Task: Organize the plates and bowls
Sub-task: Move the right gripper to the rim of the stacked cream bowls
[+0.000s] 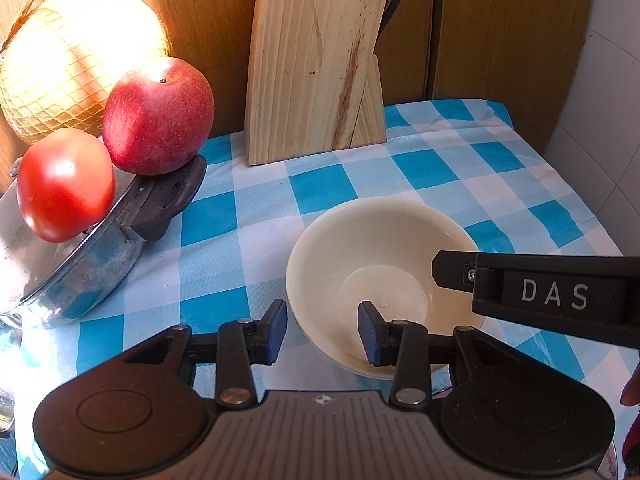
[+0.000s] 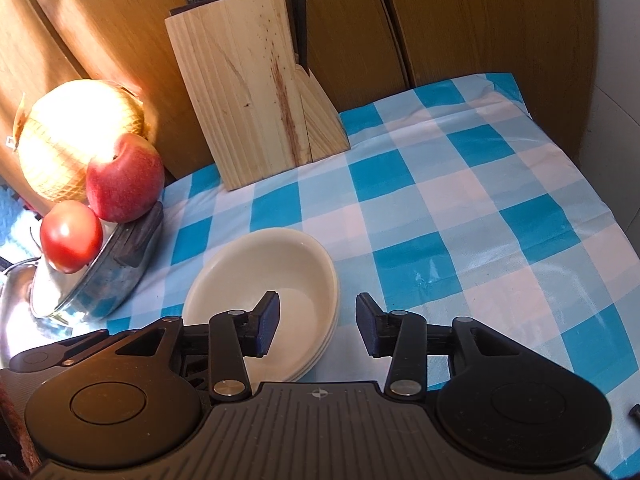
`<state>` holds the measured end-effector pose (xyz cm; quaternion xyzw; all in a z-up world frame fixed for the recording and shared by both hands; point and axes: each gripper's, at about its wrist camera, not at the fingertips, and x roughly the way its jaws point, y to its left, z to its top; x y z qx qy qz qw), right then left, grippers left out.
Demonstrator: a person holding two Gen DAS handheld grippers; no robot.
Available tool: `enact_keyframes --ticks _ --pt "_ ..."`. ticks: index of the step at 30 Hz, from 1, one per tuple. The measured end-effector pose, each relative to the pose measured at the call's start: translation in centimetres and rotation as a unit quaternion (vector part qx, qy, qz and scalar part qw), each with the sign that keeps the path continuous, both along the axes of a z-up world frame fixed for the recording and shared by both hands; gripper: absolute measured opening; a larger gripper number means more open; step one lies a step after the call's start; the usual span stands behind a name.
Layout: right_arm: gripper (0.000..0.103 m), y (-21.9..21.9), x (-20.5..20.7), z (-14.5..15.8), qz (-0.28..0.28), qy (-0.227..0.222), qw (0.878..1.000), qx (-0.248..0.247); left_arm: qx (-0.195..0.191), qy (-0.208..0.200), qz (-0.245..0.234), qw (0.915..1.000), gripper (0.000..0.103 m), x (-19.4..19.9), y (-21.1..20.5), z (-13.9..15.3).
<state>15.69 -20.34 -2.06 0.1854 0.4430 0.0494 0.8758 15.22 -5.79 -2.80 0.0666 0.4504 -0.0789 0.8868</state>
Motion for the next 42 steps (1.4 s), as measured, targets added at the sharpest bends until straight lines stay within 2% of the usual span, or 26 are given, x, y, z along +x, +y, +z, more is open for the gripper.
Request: enact_keyframes --ticks 14,35,42 --pt "0.05 -0.1 0.5 -0.7 -0.002 0.013 1.0 0.007 -0.002 0.008 -0.002 1.0 0.033 0.5 0.0 -0.5" --pt "0.047 -0.3 0.8 -1.2 -0.008 0.021 1.0 0.013 -0.035 0.018 0.01 0.9992 0.033 1.1 1.0 -0.2" --pt "0.036 -1.0 1.1 -1.7 -0.022 0.027 0.999 0.026 -0.054 0.017 0.007 0.9984 0.033 1.5 1.8 0.5"
